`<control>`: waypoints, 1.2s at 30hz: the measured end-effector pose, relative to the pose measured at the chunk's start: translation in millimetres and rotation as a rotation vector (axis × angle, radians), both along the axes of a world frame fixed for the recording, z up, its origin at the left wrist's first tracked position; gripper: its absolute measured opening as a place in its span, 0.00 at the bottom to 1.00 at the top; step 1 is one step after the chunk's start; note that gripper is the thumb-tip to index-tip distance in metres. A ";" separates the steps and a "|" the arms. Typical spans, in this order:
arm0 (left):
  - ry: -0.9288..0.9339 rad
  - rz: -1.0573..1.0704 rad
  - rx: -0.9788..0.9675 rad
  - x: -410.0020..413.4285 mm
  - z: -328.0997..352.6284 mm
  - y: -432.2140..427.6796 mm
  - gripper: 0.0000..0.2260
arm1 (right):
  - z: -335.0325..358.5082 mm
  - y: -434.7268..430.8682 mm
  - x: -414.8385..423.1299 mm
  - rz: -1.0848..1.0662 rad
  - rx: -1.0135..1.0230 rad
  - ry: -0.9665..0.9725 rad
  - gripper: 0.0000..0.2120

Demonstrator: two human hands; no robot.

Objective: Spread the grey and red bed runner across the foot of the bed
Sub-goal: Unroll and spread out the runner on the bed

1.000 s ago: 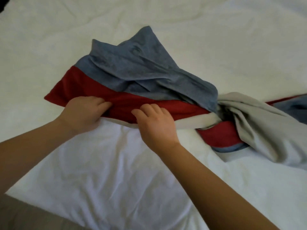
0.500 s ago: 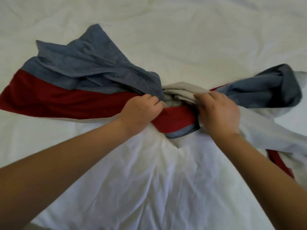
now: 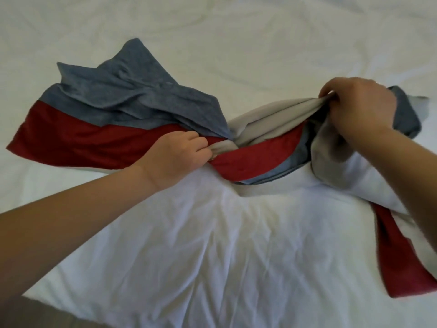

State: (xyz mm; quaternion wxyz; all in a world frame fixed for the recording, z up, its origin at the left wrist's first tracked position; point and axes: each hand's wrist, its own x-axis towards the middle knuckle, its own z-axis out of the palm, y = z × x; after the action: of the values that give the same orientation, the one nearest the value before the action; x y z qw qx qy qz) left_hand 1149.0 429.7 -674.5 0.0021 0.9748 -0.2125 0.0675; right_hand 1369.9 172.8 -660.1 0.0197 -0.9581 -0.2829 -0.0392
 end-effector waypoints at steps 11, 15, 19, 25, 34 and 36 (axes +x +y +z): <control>0.132 0.115 -0.079 8.6 2.5 -13.4 0.12 | -9.4 60.3 -124.4 0.597 -0.031 0.242 0.16; 0.167 0.165 -0.079 18.1 8.0 -10.8 0.07 | -17.9 59.7 -130.8 0.450 -0.010 0.260 0.15; 0.113 0.268 -0.129 34.8 21.3 -9.1 0.09 | -6.1 44.9 -137.6 0.485 0.054 0.239 0.09; 0.032 0.370 -0.087 35.2 44.4 32.5 0.14 | 0.3 -34.3 -170.2 0.562 0.129 0.169 0.05; 0.039 0.405 -0.123 17.0 34.9 23.2 0.13 | -13.5 -56.2 -203.3 0.624 0.105 0.196 0.10; -0.008 0.253 -0.122 9.5 31.7 3.3 0.15 | -8.5 -38.7 -198.9 0.588 0.178 0.208 0.12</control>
State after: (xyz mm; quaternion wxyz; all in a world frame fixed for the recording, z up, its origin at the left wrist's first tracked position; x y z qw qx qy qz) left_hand 1158.5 433.0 -642.8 0.0521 0.9916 -0.0835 0.0839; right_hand 1171.0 134.1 -668.7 0.1429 -0.8287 -0.5395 0.0419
